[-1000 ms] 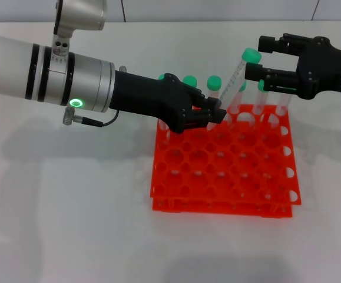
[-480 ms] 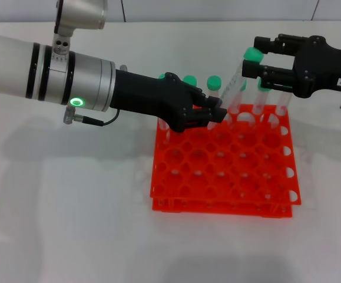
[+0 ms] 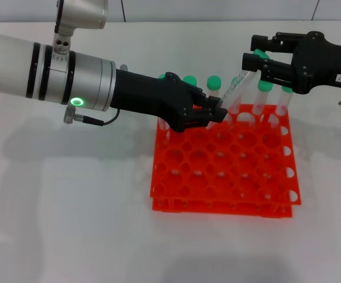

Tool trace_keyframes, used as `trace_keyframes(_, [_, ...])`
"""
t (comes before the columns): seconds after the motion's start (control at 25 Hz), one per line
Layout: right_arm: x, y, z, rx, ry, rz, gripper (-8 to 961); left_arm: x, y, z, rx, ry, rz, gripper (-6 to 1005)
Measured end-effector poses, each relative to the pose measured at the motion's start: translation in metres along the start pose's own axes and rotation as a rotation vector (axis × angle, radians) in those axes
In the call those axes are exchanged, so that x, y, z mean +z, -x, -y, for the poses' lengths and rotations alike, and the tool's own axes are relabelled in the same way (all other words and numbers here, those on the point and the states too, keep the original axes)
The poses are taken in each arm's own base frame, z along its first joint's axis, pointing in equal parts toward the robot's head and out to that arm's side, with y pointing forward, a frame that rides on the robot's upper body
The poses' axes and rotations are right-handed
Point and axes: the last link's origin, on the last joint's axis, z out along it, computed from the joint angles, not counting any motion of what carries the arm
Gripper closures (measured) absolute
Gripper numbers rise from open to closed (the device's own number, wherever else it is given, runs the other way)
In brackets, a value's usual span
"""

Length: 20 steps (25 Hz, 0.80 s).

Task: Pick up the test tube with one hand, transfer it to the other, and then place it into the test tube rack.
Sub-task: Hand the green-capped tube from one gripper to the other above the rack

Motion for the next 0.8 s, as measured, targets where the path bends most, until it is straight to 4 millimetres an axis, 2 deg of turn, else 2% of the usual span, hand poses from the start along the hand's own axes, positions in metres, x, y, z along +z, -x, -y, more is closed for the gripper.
trace_keyframes(0.8, [-0.0004,-0.001,-0.0006,0.003,0.001,-0.001,526,-0.0021,0.0014,0.0033,0.01,-0.029,-0.011,816])
